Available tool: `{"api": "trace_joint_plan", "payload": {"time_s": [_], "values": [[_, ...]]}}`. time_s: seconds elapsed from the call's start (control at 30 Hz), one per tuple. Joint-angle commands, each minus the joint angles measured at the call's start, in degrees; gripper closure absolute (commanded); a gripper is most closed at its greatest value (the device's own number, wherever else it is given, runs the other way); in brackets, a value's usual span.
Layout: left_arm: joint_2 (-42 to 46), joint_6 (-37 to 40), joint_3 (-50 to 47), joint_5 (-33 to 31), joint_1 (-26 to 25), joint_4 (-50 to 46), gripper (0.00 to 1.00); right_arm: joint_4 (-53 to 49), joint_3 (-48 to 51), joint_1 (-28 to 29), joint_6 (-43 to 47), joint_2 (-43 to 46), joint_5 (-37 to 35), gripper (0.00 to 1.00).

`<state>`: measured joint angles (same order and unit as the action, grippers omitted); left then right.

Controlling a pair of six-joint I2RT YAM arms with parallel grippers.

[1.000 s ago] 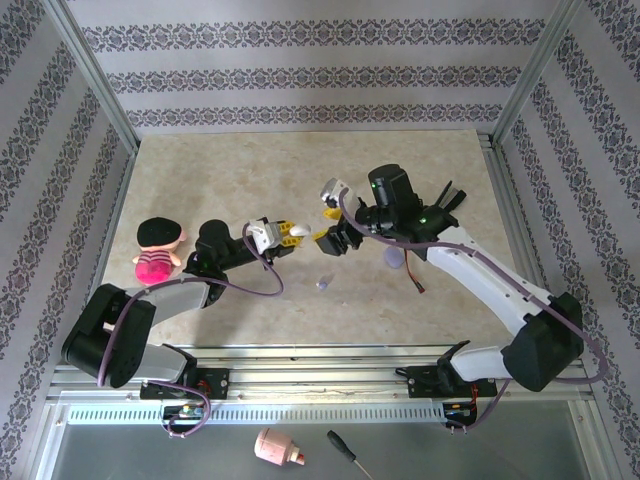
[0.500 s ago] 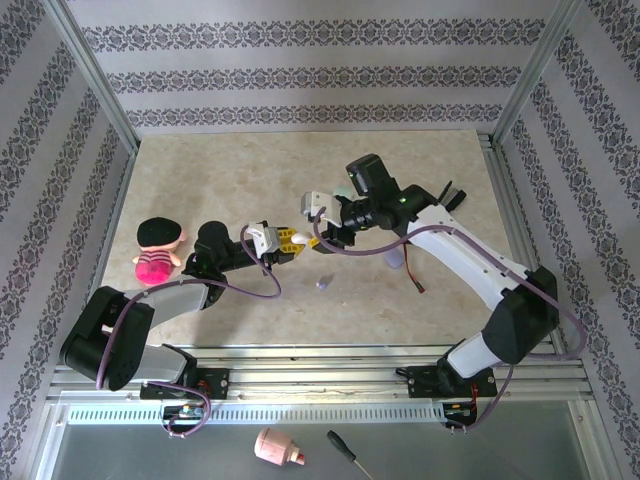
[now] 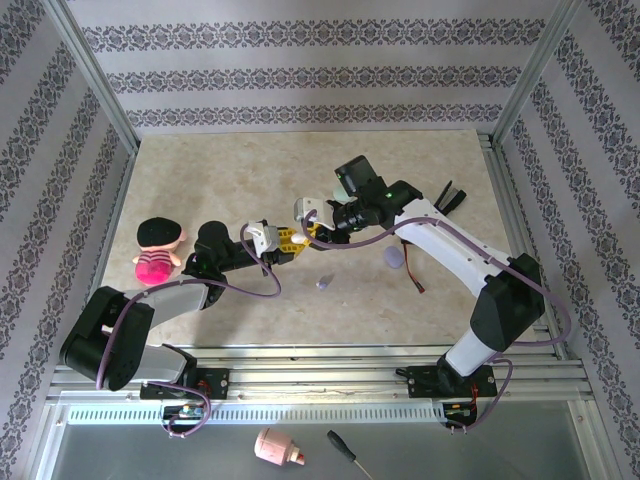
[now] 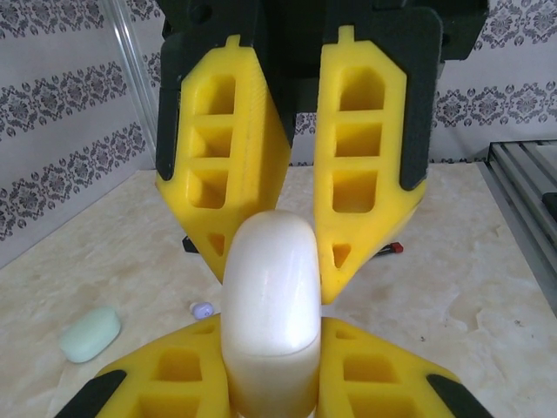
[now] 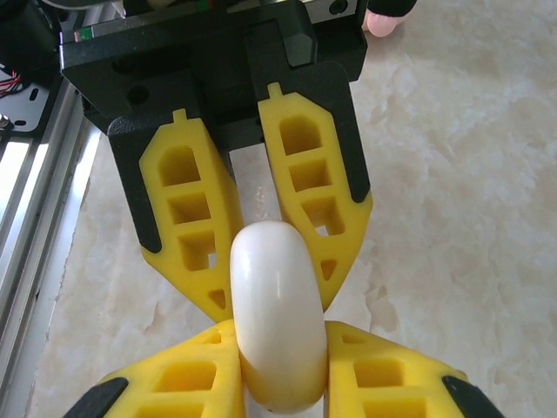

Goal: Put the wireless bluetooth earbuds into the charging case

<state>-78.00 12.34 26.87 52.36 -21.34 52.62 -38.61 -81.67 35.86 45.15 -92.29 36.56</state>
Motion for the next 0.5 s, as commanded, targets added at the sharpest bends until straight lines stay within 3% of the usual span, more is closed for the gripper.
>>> {"api": "trace_joint_plan", "payload": {"time_s": [0.0, 0.03, 0.1, 0.23, 0.37, 0.47], "values": [[1.45, -1.47, 0.39, -1.28, -0.20, 1.19, 0.70, 5.30, 1.69, -0.54, -4.66, 1.77, 0.60, 0.81], [1.52, -2.57, -0.22, -3.27, -0.21, 2.52, 0.63, 7.34, 2.61, -0.99, -6.29, 2.16, 0.09, 0.80], [2.16, -3.15, -2.33, -8.71, -0.19, 4.63, 0.37, 11.39, 4.39, -2.11, -10.78, 2.43, -2.59, 0.81], [4.57, -1.58, -4.65, -18.26, -0.19, 1.56, 0.13, 16.15, 5.29, -4.84, -21.41, 0.85, -7.59, 0.81], [6.04, 0.07, -4.49, -25.32, -0.19, -4.97, 0.01, 21.53, 3.86, -6.90, -41.25, -4.18, -12.39, 0.80], [6.60, 0.90, -4.23, -27.18, -0.18, -8.34, 0.00, 22.55, 1.25, -7.38, -51.37, -10.00, -15.21, 0.80]]}}
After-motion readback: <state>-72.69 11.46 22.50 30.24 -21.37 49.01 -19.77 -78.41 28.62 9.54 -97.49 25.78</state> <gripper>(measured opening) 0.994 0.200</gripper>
